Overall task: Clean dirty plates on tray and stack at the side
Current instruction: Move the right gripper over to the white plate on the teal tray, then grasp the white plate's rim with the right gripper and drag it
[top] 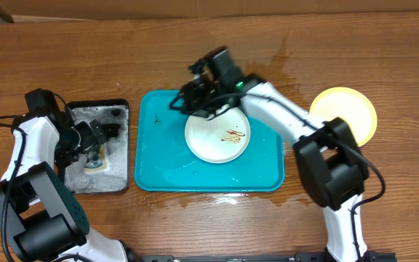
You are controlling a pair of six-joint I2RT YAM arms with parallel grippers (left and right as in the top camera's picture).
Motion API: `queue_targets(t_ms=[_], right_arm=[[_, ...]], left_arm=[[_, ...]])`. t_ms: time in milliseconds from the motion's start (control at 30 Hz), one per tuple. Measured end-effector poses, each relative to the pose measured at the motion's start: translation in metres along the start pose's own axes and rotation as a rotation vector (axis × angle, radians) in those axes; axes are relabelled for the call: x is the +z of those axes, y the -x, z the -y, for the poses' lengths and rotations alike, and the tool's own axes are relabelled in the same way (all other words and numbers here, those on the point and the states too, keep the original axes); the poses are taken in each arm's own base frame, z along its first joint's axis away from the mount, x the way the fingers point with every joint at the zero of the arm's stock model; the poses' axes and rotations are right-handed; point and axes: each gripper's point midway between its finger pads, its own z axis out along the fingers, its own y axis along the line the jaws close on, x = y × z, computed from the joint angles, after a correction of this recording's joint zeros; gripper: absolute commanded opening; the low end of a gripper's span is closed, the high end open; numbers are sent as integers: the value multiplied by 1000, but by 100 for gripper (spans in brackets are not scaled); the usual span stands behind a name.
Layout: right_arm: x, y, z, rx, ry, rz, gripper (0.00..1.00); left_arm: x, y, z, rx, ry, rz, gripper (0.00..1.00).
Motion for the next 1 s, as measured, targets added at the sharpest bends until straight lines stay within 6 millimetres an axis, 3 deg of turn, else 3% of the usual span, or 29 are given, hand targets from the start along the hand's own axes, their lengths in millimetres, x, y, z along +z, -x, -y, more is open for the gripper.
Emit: queue_targets(t_ms=[100, 167, 267, 400, 567, 1000], right_arm=[[-47, 17, 50, -2, -95, 4, 43], [-91, 29, 106, 21, -238, 36, 42], [-138, 31, 165, 31, -429, 47, 41], [-171, 24, 201, -30, -561, 7, 36], [-167, 20, 202, -174, -610, -50, 35], [-101, 22, 157, -532, -664, -103, 35]], left_arm=[[0, 0, 0, 0, 0, 0, 100], [0, 0, 0, 0, 0, 0, 100], [0, 0, 0, 0, 0, 0, 100], [0, 0, 0, 0, 0, 0, 100], [0, 0, 0, 0, 0, 0, 100], [0, 0, 0, 0, 0, 0, 100]])
